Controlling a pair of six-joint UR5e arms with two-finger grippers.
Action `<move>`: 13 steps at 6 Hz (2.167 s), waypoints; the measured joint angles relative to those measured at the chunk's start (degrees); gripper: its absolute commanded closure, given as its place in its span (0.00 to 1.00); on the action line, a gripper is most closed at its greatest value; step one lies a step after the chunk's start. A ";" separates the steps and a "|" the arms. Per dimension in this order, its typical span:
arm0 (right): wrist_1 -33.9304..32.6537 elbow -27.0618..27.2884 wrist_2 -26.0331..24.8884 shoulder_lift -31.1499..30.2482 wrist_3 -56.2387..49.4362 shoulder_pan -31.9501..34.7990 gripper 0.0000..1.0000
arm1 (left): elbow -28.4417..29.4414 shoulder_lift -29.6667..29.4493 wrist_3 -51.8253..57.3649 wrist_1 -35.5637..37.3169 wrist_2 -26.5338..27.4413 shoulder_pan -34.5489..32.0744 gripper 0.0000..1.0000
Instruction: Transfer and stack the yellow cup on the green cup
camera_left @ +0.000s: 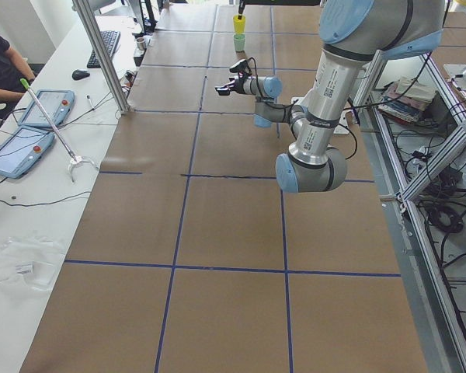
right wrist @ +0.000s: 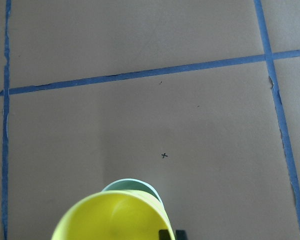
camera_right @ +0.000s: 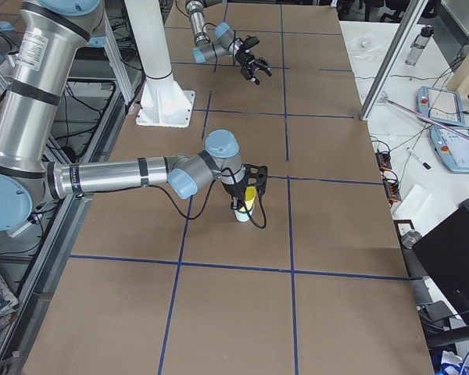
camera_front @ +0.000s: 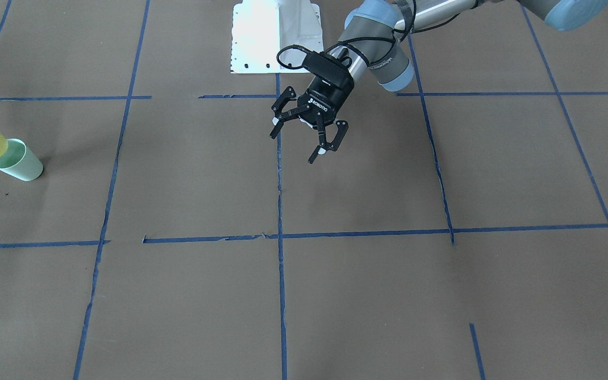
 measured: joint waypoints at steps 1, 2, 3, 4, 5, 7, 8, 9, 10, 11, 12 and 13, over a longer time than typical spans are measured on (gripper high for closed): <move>0.21 -0.21 -0.02 0.15 0.15 -0.30 0.97 | -0.12 1.03 -3.28 5.25 -3.86 -2.66 0.00; 0.23 -0.30 -0.07 0.36 0.22 -0.73 0.97 | -0.23 2.20 -7.09 9.78 -10.51 -6.41 0.00; 0.23 -0.51 -0.11 0.43 0.24 -1.26 0.97 | -0.26 2.89 -9.58 13.31 -15.51 -9.47 0.00; 0.23 -0.97 -0.15 0.45 0.23 -2.05 0.88 | -0.28 3.56 -10.51 16.54 -17.93 -11.60 0.00; 0.23 -1.49 -0.19 0.46 -0.02 -2.85 0.68 | -0.32 4.15 -10.80 20.57 -21.28 -14.47 0.00; 0.27 -2.02 -0.36 0.84 -0.46 -3.43 0.00 | -0.30 4.50 -10.87 30.36 -34.45 -24.46 0.00; 0.25 -2.16 -0.52 1.35 -0.44 -3.51 0.00 | -0.05 4.60 -10.76 35.13 -42.15 -30.14 0.00; 0.21 -2.30 -0.61 2.25 -0.41 -3.55 0.00 | 0.15 5.25 -10.40 39.14 -49.18 -35.18 0.00; -0.07 -2.70 -0.67 4.22 -0.43 -3.55 0.00 | 0.20 6.87 -9.15 40.93 -54.32 -39.23 0.00; -0.42 -3.73 -0.59 6.25 -0.50 -3.07 0.00 | 0.33 9.15 -4.38 42.03 -57.31 -42.30 0.00; -0.68 -5.32 -0.08 8.13 -0.63 -1.84 0.00 | 0.54 11.17 3.07 44.25 -58.51 -44.77 0.00; -1.59 -7.02 0.97 10.08 -1.61 0.23 0.00 | 0.89 12.42 11.73 47.98 -58.93 -47.72 0.00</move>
